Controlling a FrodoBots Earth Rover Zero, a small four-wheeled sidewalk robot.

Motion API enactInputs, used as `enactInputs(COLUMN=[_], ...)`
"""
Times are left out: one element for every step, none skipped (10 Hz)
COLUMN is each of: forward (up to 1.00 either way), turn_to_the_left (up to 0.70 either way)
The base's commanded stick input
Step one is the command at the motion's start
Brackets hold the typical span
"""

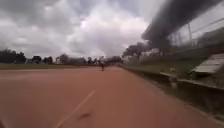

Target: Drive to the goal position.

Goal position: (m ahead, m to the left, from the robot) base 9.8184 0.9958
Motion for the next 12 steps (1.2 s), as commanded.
enactInputs(forward=[0.85, 0.85, 0.85, 0.85, 0.85, 0.85, 0.85, 0.85, 0.85, 0.85, 0.85, 0.85], turn_to_the_left=[0.01, 0.01, 0.01, 0.01, 0.01, 0.01, 0.01, 0.01, 0.01, 0.01, 0.01, 0.01])
